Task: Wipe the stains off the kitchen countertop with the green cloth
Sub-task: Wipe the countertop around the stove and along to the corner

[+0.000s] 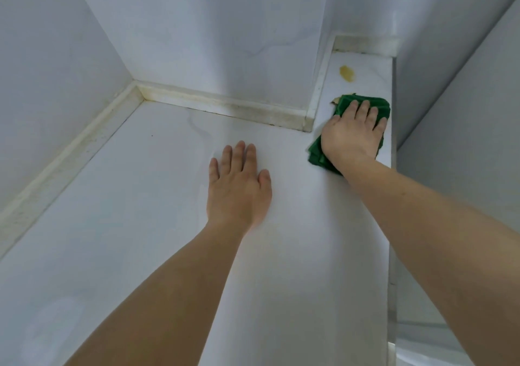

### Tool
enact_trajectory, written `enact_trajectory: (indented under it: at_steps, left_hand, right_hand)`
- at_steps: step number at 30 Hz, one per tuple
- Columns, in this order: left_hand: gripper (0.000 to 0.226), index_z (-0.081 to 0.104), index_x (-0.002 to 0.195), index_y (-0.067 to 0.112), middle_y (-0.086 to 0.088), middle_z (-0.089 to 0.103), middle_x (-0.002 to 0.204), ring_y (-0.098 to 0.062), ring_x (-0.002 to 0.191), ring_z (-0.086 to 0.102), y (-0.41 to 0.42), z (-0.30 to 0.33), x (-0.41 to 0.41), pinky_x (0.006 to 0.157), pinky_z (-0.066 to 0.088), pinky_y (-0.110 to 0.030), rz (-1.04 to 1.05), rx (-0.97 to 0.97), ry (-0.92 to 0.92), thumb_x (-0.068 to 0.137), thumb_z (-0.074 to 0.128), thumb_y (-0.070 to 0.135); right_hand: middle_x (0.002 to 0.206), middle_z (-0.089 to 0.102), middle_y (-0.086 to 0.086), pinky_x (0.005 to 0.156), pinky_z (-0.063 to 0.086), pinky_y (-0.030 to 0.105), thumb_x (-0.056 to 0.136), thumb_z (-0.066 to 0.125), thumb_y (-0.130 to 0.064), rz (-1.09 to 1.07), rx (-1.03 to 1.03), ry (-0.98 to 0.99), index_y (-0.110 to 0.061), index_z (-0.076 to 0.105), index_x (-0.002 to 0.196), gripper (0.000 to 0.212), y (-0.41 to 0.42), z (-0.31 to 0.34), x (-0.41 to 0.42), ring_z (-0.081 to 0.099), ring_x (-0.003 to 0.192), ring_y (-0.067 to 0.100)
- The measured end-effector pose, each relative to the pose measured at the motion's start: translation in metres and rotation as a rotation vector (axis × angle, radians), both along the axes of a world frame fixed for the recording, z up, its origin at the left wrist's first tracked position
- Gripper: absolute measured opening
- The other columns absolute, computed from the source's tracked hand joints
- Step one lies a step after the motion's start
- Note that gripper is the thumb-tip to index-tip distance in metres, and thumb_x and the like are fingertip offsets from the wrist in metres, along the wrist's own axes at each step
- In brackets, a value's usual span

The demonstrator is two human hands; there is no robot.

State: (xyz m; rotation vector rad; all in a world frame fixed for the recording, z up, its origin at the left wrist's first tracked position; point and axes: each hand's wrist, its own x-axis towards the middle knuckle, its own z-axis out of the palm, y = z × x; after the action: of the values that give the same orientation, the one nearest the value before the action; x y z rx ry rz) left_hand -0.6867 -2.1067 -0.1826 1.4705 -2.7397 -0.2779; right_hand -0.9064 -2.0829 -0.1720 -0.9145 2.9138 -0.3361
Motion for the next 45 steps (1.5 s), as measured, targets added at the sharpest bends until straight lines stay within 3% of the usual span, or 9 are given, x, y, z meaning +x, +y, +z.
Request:
enact_trajectory:
  at_steps: [5, 10, 20, 22, 25, 27, 31, 37, 45]
  left_hand:
    - [0.063, -0.005, 0.158, 0.02, 0.001, -0.009, 0.166, -0.019, 0.152, -0.013, -0.001, 0.004, 0.0, 0.123, -0.006, -0.044, -0.001, 0.019, -0.011, 0.102, 0.01, 0.043]
    - [0.063, -0.003, 0.158, 0.019, 0.0, -0.007, 0.166, -0.02, 0.152, -0.011, 0.002, 0.009, 0.002, 0.123, -0.005, -0.044, -0.01, 0.028, -0.017, 0.102, 0.012, 0.043]
    - [0.063, -0.004, 0.158, 0.015, -0.005, -0.006, 0.166, -0.026, 0.152, -0.009, 0.001, 0.009, -0.004, 0.123, -0.006, -0.044, -0.023, 0.03, -0.08, 0.102, 0.011, 0.041]
    - [0.062, 0.012, 0.156, 0.008, -0.013, 0.014, 0.163, -0.031, 0.15, 0.011, -0.005, 0.016, -0.006, 0.124, 0.0, -0.042, -0.151, -0.078, -0.1, 0.1, 0.016, 0.035]
    - [0.057, 0.044, 0.143, 0.004, -0.013, 0.048, 0.141, -0.031, 0.129, 0.046, -0.02, 0.023, -0.021, 0.119, 0.026, -0.04, -0.61, -0.245, 0.001, 0.094, 0.029, 0.028]
    - [0.055, 0.05, 0.139, 0.004, -0.012, 0.054, 0.136, -0.03, 0.124, 0.051, -0.026, 0.019, -0.033, 0.113, 0.037, -0.038, -0.855, -0.243, 0.028, 0.092, 0.033, 0.027]
    - [0.06, 0.04, 0.147, 0.005, -0.013, 0.044, 0.149, -0.027, 0.139, 0.038, -0.041, 0.018, -0.059, 0.12, 0.021, -0.032, -0.986, -0.184, -0.011, 0.094, 0.03, 0.031]
    - [0.069, 0.001, 0.159, 0.018, 0.001, -0.002, 0.167, -0.009, 0.151, -0.01, -0.064, 0.009, -0.074, 0.124, 0.001, -0.034, -0.988, -0.002, -0.066, 0.096, 0.016, 0.044]
    - [0.066, 0.002, 0.159, 0.018, 0.001, -0.001, 0.167, -0.009, 0.151, -0.011, -0.068, 0.008, -0.076, 0.124, 0.004, -0.037, -1.018, 0.015, -0.069, 0.099, 0.016, 0.042]
  right_hand:
    - [0.162, 0.01, 0.006, 0.121, 0.001, 0.041, 0.101, 0.016, -0.033, 0.221, -0.024, 0.031, -0.01, 0.012, 0.155, 0.058, 0.047, 0.004, 0.029, 0.005, 0.149, 0.023]
    - [0.163, 0.0, 0.002, 0.121, -0.003, 0.04, 0.101, 0.013, -0.039, 0.228, 0.079, 0.019, -0.017, 0.005, 0.156, 0.059, 0.106, 0.005, 0.061, -0.003, 0.149, 0.022]
    - [0.163, -0.001, 0.004, 0.121, 0.0, 0.043, 0.1, 0.016, -0.036, 0.311, 0.092, 0.052, -0.014, 0.003, 0.155, 0.061, 0.065, 0.001, 0.027, -0.002, 0.149, 0.023]
    - [0.163, 0.0, 0.003, 0.121, 0.0, 0.041, 0.1, 0.016, -0.036, 0.369, 0.091, 0.048, -0.015, 0.004, 0.155, 0.061, 0.051, 0.004, 0.013, -0.001, 0.149, 0.022]
    - [0.163, 0.001, 0.0, 0.121, -0.001, 0.039, 0.1, 0.017, -0.036, 0.448, 0.07, 0.049, -0.018, 0.006, 0.156, 0.059, 0.025, 0.004, -0.012, -0.001, 0.149, 0.018]
    - [0.163, 0.002, -0.002, 0.121, -0.001, 0.038, 0.101, 0.017, -0.035, 0.484, 0.067, 0.05, -0.019, 0.006, 0.155, 0.059, 0.012, 0.004, -0.026, 0.0, 0.149, 0.017]
    - [0.163, 0.003, -0.003, 0.121, 0.0, 0.037, 0.101, 0.018, -0.035, 0.512, 0.061, 0.051, -0.019, 0.008, 0.156, 0.057, -0.012, 0.003, -0.052, 0.0, 0.149, 0.015]
    - [0.163, 0.005, -0.002, 0.121, 0.003, 0.036, 0.102, 0.021, -0.032, 0.554, 0.047, 0.041, -0.02, 0.011, 0.155, 0.055, -0.05, 0.004, -0.103, 0.004, 0.149, 0.016]
    - [0.163, 0.007, 0.0, 0.121, 0.005, 0.038, 0.102, 0.019, -0.033, 0.518, 0.039, 0.052, -0.017, 0.012, 0.155, 0.056, -0.063, 0.003, -0.116, 0.005, 0.149, 0.018]
